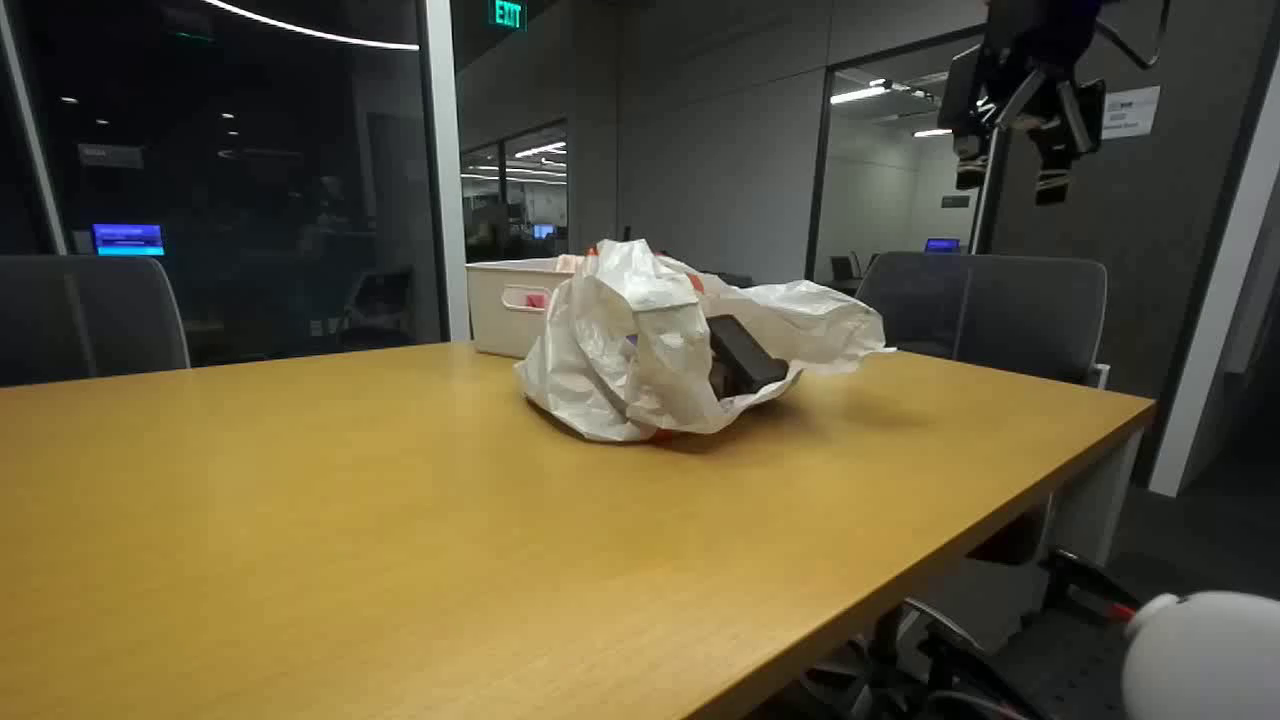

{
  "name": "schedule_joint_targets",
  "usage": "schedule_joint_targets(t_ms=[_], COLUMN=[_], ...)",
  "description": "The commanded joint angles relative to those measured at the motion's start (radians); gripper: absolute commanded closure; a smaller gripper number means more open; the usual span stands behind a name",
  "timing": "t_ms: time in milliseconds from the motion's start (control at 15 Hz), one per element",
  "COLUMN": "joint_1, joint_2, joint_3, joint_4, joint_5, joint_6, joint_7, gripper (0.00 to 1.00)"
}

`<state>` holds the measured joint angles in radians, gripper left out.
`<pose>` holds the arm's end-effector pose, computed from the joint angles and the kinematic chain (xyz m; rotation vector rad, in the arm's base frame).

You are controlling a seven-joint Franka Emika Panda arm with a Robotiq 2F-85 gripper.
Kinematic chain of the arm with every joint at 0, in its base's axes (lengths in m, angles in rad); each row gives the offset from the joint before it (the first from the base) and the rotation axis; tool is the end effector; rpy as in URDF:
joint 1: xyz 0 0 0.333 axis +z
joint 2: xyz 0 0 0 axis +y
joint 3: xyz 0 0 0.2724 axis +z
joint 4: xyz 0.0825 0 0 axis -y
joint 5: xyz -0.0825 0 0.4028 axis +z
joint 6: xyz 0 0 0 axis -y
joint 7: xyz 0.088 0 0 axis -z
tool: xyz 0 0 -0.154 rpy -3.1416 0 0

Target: Remove the items from the plastic bag and place them on the table.

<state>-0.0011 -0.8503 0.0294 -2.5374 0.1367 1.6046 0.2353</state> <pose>0.3341 0.0293 0.4500 -3.0155 0.3456 0.1463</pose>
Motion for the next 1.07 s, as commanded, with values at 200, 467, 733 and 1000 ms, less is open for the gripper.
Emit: schedule_joint_targets(t_ms=[200,467,733,1000], joint_1=[-0.019,-0.014,0.052,0.105], joint_2=[-0.005,0.040,0.174,0.339], joint_3=[0.013,0.023,0.081,0.172], joint_4=[0.015,0.009,0.001,0.026], joint_5=[0.009,0.005,0.056,0.055], joint_6=[-0.003,0.037,0.161,0.350], joint_7=[-0.011,-0.019,-0.053,-0.034], gripper=[0.00,0.00,0.00,0.00])
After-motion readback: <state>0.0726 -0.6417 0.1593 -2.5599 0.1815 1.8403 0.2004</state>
